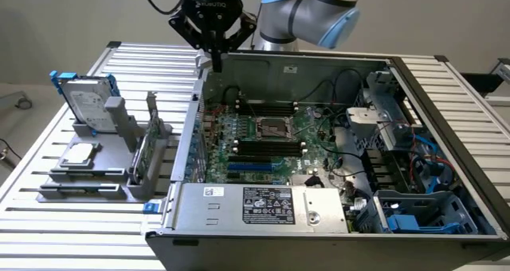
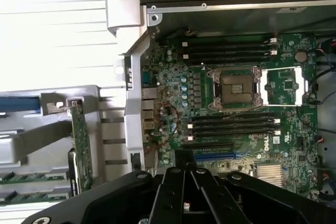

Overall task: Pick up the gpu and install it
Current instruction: 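Reach for the gpu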

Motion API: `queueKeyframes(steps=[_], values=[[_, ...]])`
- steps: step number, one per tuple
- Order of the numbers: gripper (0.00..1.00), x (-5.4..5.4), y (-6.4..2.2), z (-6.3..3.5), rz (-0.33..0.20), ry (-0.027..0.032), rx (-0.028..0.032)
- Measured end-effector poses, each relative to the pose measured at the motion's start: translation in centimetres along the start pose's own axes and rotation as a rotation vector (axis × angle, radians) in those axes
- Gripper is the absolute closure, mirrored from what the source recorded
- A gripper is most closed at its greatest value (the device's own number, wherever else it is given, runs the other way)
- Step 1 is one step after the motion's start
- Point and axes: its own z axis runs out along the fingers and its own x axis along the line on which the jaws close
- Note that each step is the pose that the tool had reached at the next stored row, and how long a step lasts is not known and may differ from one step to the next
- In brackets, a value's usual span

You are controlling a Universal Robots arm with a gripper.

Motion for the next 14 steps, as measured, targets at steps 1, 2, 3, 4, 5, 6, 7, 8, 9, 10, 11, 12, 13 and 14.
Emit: queueKeyframes(steps=[1, 2, 3, 4, 5, 6, 7, 8, 9, 10, 11, 12, 13, 14], values=[[0.89, 0.5, 0.04, 0.01, 0.000, 0.0000, 0.0000], [0.89, 1.0, 0.07, 0.02, 0.000, 0.0000, 0.0000], [0.89, 1.4, 0.09, 0.03, 0.000, 0.0002, 0.0000], [0.89, 1.8, 0.11, 0.05, 0.000, 0.0002, -0.0001], [0.89, 2.3, 0.12, 0.06, 0.000, 0.0004, 0.0000], [0.89, 2.8, 0.13, 0.08, 0.000, 0.0007, 0.0001], [0.89, 3.2, 0.13, 0.10, 0.000, 0.0010, 0.0000], [0.89, 3.7, 0.13, 0.11, 0.000, 0.0015, 0.0001], [0.89, 4.1, 0.12, 0.13, 0.000, 0.0021, 0.0002], [0.89, 4.6, 0.11, 0.14, 0.000, 0.0028, 0.0002], [0.89, 5.1, 0.10, 0.15, 0.000, 0.0037, 0.0004], [0.89, 5.5, 0.09, 0.17, 0.000, 0.0045, 0.0005], [0.89, 6.0, 0.07, 0.18, 0.000, 0.0054, 0.0008], [0.89, 6.4, 0.05, 0.20, 0.000, 0.0061, 0.0010]])
